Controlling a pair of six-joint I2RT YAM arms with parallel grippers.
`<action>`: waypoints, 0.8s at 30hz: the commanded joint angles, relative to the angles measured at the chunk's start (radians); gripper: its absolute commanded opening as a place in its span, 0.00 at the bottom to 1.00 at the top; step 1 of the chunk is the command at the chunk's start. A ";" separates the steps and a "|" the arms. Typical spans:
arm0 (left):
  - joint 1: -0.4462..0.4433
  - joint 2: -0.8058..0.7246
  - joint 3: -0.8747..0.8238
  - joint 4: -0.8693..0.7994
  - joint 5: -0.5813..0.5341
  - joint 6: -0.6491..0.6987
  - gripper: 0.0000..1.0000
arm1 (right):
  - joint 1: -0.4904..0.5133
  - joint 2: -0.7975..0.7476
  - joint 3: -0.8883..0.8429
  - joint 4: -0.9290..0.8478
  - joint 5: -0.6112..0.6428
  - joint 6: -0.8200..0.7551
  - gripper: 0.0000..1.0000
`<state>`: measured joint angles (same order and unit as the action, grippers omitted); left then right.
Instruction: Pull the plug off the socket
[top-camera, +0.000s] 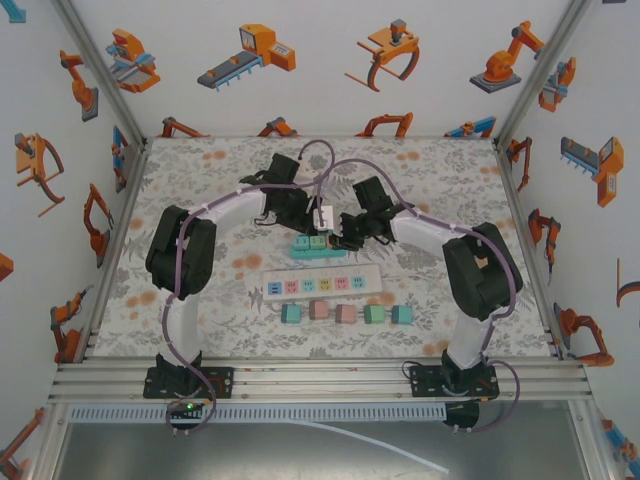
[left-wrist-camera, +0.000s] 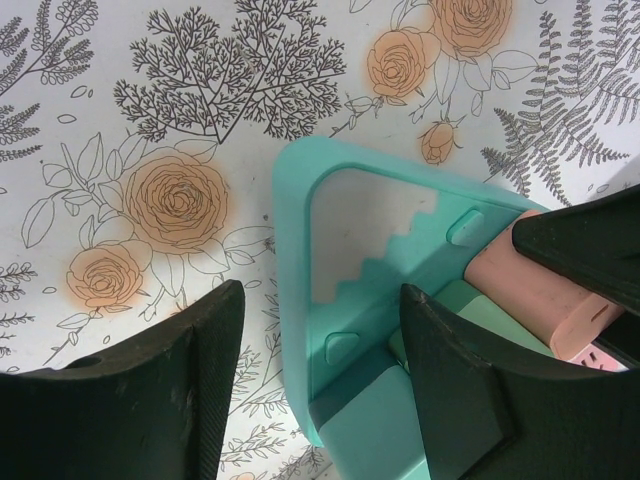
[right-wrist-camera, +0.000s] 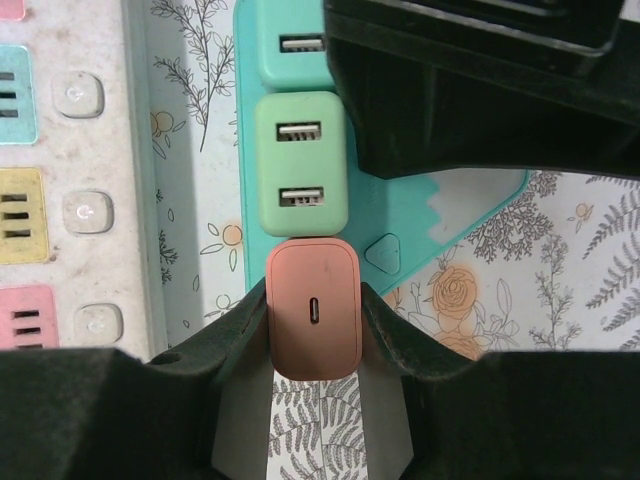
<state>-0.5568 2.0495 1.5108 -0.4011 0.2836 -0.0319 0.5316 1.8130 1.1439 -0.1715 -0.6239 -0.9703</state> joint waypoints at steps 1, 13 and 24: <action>0.001 0.086 -0.026 -0.061 -0.155 0.052 0.59 | 0.022 -0.092 -0.031 0.079 -0.074 -0.069 0.12; 0.002 0.086 -0.027 -0.066 -0.179 0.060 0.58 | -0.005 -0.083 0.004 0.090 -0.133 0.104 0.09; 0.001 0.090 -0.027 -0.067 -0.192 0.064 0.57 | -0.019 -0.058 0.057 0.012 -0.114 0.128 0.07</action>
<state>-0.5674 2.0510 1.5185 -0.4049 0.2810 -0.0322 0.5163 1.7969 1.1419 -0.1734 -0.6430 -0.8524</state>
